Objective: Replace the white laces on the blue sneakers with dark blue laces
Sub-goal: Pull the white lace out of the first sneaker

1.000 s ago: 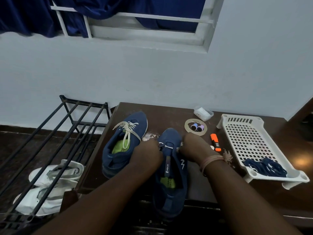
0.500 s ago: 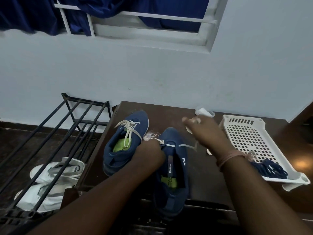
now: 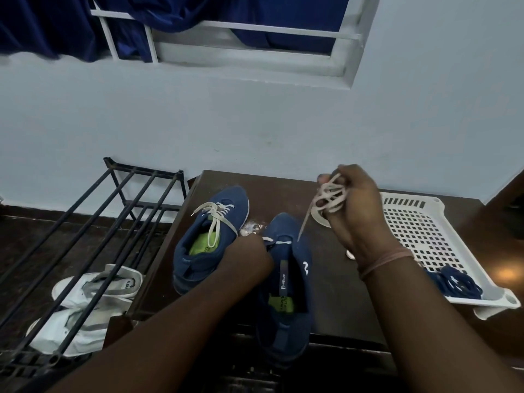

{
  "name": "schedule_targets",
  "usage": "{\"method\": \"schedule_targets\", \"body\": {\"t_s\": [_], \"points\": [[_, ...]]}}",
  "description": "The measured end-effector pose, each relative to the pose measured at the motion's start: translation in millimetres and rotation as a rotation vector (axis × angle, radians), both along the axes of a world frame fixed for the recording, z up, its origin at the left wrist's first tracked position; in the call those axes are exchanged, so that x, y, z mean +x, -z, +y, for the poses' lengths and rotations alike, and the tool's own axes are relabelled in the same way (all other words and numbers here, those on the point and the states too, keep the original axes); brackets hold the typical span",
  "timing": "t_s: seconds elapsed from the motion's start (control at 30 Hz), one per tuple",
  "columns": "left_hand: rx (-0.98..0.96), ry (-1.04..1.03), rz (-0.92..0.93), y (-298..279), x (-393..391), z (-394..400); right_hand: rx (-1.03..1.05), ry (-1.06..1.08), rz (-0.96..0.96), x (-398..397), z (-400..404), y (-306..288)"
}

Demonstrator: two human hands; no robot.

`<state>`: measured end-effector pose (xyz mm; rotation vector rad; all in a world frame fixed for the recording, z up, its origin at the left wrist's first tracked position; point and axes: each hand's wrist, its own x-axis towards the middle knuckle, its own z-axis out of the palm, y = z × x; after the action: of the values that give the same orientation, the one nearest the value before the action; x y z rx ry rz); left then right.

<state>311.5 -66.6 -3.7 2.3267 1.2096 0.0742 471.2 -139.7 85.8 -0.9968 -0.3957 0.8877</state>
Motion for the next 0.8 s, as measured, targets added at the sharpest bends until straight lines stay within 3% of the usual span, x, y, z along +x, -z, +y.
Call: {"method": "schedule_targets", "body": {"t_s": [0.03, 0.1, 0.23, 0.3, 0.37, 0.43, 0.47, 0.57, 0.63, 0.67, 0.7, 0.73, 0.8], "points": [[-0.009, 0.001, -0.004, 0.1, 0.2, -0.3, 0.076, -0.001, 0.115, 2.2, -2.6, -3.4], [-0.016, -0.001, -0.010, 0.4, 1.3, -0.5, -0.066, -0.014, 0.034, 4.1, -9.1, -5.8], [-0.004, -0.009, -0.011, 0.9, 2.4, -1.5, -0.975, -0.245, -1.036, 1.3, -15.1, 33.4], [0.000, -0.007, -0.016, 1.0, 2.2, -1.6, -1.147, -0.369, -1.215, -5.3, -11.9, 53.0], [0.004, 0.002, -0.024, 1.1, 2.2, -1.6, -1.166, -0.383, -1.212, -9.5, -8.1, 55.5], [0.017, 0.007, -0.016, 0.2, 1.0, -1.1, -1.056, -0.399, -1.115, -10.3, -3.6, 43.7], [0.030, 0.011, -0.003, -0.5, 0.4, -1.0, -0.926, -0.383, -0.972, -10.4, -2.0, 35.7], [0.059, 0.014, 0.016, -1.1, -1.9, 1.5, -0.340, -0.207, -0.114, -12.2, -1.8, 9.6], [0.041, 0.007, 0.014, -1.5, -1.8, 1.9, -0.082, -0.054, 0.139, -7.6, -2.8, -4.6], [0.028, -0.003, 0.007, -1.0, -1.7, 1.6, -0.072, -0.029, 0.178, -5.8, -4.7, -8.2], [0.016, -0.011, -0.002, -0.8, -1.2, 1.0, -0.156, -0.016, 0.128, -4.1, -7.5, -9.2], [0.010, -0.014, -0.009, -0.7, -0.6, 0.4, -0.332, -0.006, -0.068, -3.4, -10.2, -5.7], [0.008, -0.012, -0.011, -0.5, 0.4, -1.0, -0.835, -0.087, -0.788, -4.6, -16.3, 14.9]]}}
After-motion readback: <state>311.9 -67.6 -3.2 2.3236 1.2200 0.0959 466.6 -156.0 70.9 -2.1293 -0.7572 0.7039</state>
